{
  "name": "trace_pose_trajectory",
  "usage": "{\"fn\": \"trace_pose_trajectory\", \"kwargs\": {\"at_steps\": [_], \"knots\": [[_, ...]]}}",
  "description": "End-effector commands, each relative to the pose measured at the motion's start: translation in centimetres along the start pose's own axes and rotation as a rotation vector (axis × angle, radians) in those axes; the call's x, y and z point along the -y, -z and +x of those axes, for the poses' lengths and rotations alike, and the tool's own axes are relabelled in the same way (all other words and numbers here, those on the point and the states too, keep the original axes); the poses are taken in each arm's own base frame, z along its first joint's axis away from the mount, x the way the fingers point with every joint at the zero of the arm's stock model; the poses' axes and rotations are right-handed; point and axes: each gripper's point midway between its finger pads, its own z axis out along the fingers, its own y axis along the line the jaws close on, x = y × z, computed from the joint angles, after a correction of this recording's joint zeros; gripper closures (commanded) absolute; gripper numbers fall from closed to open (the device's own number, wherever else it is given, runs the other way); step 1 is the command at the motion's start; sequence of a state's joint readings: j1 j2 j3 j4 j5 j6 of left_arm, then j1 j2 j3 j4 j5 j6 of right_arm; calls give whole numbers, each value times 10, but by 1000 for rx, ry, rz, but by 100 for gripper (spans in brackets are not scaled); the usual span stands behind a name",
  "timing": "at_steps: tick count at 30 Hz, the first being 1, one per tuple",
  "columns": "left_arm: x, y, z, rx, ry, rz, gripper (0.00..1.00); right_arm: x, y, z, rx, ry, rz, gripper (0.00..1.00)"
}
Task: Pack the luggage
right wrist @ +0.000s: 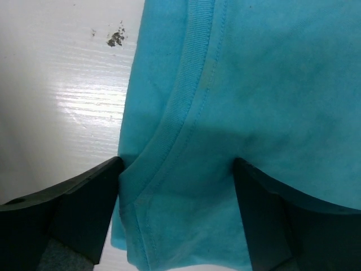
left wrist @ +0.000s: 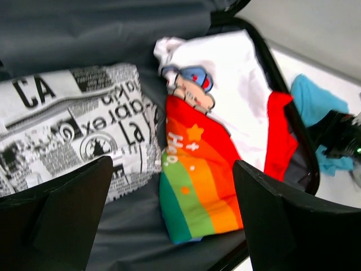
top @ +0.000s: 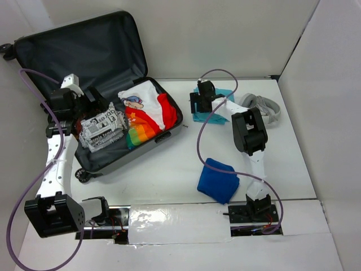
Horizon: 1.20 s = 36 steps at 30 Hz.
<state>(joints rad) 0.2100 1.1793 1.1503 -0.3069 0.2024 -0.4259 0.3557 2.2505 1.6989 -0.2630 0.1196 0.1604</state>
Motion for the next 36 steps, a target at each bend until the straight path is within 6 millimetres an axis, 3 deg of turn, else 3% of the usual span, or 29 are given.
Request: {"fn": "trace_pose_trajectory", "kwargs": {"at_steps": [1, 3, 4, 5, 7, 8, 10, 11, 12, 13, 14, 16, 17, 19, 20, 21, 22, 23, 25, 27, 29, 30, 33, 34, 36], "knots": [[2, 6, 8, 1, 13, 10, 0, 0, -9, 23, -50, 20, 15, 17], [2, 8, 11, -5, 14, 7, 0, -2, -7, 30, -51, 28, 20, 24], [3, 11, 9, 3, 12, 11, 0, 3, -6, 45, -80, 33, 35, 27], [4, 10, 17, -20, 24, 11, 0, 5, -2, 42, -66, 31, 42, 29], [5, 12, 19, -22, 24, 20, 0, 3, 4, 46, -54, 25, 47, 43], [7, 14, 22, -25, 33, 28, 0, 7, 6, 63, -81, 15, 54, 49], [12, 14, 24, -33, 29, 46, 0, 3, 20, 61, -62, 1, 24, 66], [13, 13, 30, -47, 27, 51, 0, 6, 24, 80, -95, -4, 22, 71], [20, 15, 30, -48, 21, 72, 0, 5, 35, 76, -75, -7, 8, 75], [22, 16, 31, -51, 33, 81, 0, -4, 41, 80, -74, -12, -30, 77], [27, 15, 38, -75, 32, 110, 0, -3, 48, 105, -118, -8, -27, 80], [43, 20, 42, -91, 20, 169, 0, -18, 72, 109, -109, -8, -75, 80], [50, 21, 50, -115, 17, 201, 0, -20, 81, 133, -153, -6, -87, 80], [70, 26, 58, -134, -10, 255, 0, -36, 109, 140, -146, 14, -123, 80], [73, 25, 67, -153, -17, 260, 0, -38, 118, 147, -149, 0, -115, 78], [79, 24, 74, -163, -28, 273, 0, -38, 127, 167, -186, -5, -120, 78], [95, 28, 83, -187, -50, 317, 0, -52, 145, 167, -172, 2, -167, 74], [99, 28, 86, -189, -50, 311, 0, -57, 154, 182, -197, -35, -179, 73], [115, 29, 100, -227, -76, 351, 0, -71, 177, 183, -177, -55, -231, 70], [124, 30, 119, -291, -81, 365, 0, -78, 191, 188, -170, -47, -242, 51], [144, 40, 133, -327, -105, 424, 0, -72, 205, 170, -105, -55, -203, 31], [148, 39, 140, -342, -106, 418, 0, -72, 211, 155, -67, -51, -202, 27], [172, 46, 168, -395, -151, 442, 0, -53, 227, 114, 52, -57, -132, 17], [186, 53, 189, -439, -190, 474, 0, -44, 227, 108, 71, -61, -108, 15], [198, 55, 204, -463, -211, 456, 0, -18, 224, 92, 98, -78, -62, 14]]}}
